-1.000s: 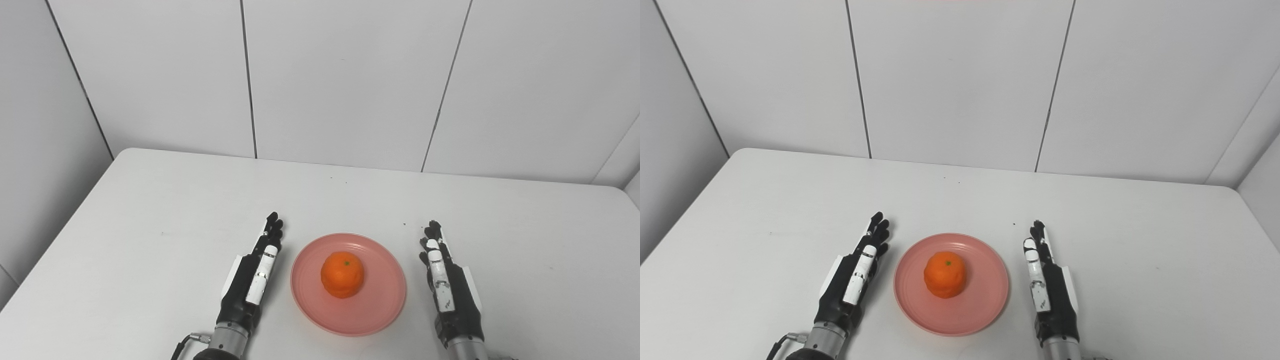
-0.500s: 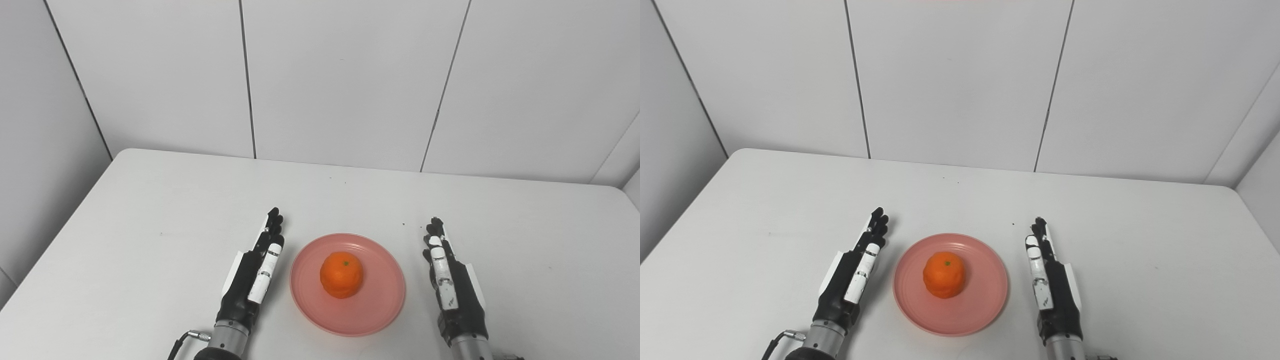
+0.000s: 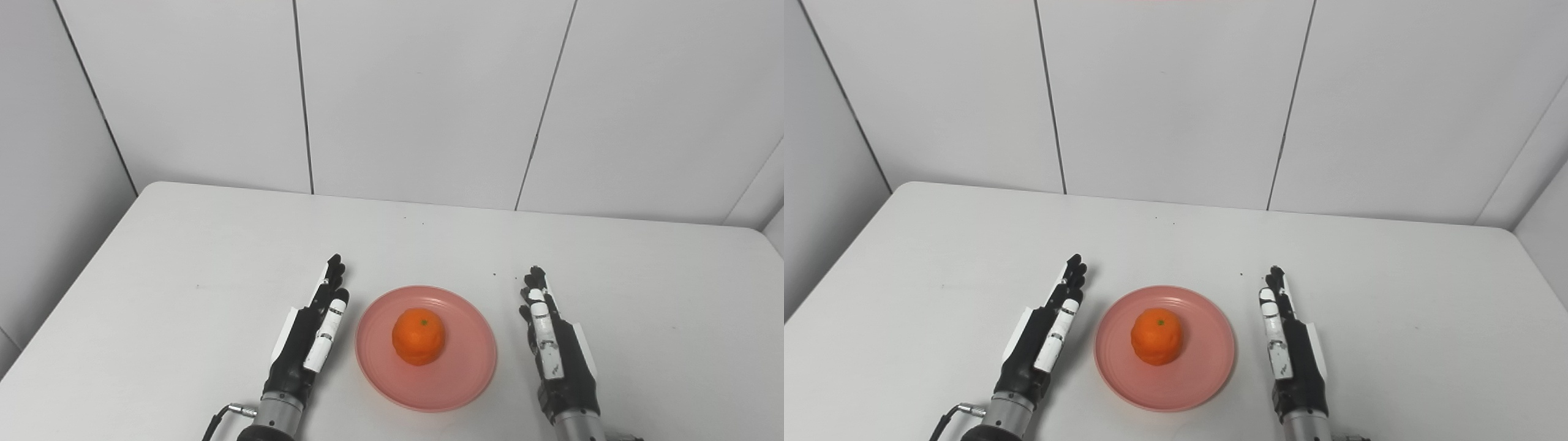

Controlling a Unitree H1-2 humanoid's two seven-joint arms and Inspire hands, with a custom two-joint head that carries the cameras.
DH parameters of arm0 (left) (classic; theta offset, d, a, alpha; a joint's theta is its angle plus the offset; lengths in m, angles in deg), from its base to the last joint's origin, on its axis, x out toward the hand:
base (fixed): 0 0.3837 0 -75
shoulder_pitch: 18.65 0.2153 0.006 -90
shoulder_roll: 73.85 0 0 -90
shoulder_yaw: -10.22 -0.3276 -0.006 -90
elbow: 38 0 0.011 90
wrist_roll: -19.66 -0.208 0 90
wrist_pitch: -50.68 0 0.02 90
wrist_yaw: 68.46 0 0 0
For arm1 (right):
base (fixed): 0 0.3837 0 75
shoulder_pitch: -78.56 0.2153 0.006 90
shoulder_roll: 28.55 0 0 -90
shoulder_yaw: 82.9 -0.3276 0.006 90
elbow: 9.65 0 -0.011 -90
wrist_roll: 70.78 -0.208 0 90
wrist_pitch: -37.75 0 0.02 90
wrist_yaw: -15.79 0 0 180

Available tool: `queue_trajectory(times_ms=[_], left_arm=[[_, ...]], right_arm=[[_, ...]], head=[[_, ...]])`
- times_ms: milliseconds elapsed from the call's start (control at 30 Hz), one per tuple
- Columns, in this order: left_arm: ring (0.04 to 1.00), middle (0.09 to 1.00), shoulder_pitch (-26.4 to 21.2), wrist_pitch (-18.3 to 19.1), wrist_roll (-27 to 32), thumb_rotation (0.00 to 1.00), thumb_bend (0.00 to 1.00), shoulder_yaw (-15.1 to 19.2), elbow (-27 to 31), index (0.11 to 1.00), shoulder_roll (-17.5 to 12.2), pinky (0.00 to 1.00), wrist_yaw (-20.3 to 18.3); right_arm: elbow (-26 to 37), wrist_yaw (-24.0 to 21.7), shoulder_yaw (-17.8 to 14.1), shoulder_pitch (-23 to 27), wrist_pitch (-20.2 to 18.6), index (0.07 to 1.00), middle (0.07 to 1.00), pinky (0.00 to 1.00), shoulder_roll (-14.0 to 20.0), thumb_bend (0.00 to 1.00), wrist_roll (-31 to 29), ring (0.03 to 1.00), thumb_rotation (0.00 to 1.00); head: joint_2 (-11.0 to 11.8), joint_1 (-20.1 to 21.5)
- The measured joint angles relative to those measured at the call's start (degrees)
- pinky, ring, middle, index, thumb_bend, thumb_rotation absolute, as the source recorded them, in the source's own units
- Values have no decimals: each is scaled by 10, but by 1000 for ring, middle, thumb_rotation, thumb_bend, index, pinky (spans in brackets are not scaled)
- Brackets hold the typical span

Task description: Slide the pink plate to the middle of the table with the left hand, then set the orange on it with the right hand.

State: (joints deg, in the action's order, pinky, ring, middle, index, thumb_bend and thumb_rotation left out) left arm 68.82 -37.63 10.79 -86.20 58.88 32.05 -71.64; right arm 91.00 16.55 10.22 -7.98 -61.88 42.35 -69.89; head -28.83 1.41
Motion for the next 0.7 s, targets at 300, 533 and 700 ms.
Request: queue_trajectory(times_ms=[300, 533, 700], left_arm=[[1000, 1000, -4, 5, 6, 1000, 492, -8, -6, 1000, 0, 1000, -2], [1000, 1000, -4, 5, 7, 1000, 564, -8, -12, 1000, 0, 1000, -2], [1000, 1000, -4, 5, 8, 1000, 635, -8, -14, 1000, 0, 1000, -2]], right_arm=[[-1, 0, -4, 1, 0, 1000, 994, 999, 5, 278, -8, 982, 1000], [-3, 0, -4, 1, 0, 998, 992, 997, 5, 278, -9, 981, 1000], [-3, 0, -4, 1, 0, 998, 993, 999, 3, 275, -10, 982, 1000]], head=[[3, -4], [4, -4], [2, -4]])
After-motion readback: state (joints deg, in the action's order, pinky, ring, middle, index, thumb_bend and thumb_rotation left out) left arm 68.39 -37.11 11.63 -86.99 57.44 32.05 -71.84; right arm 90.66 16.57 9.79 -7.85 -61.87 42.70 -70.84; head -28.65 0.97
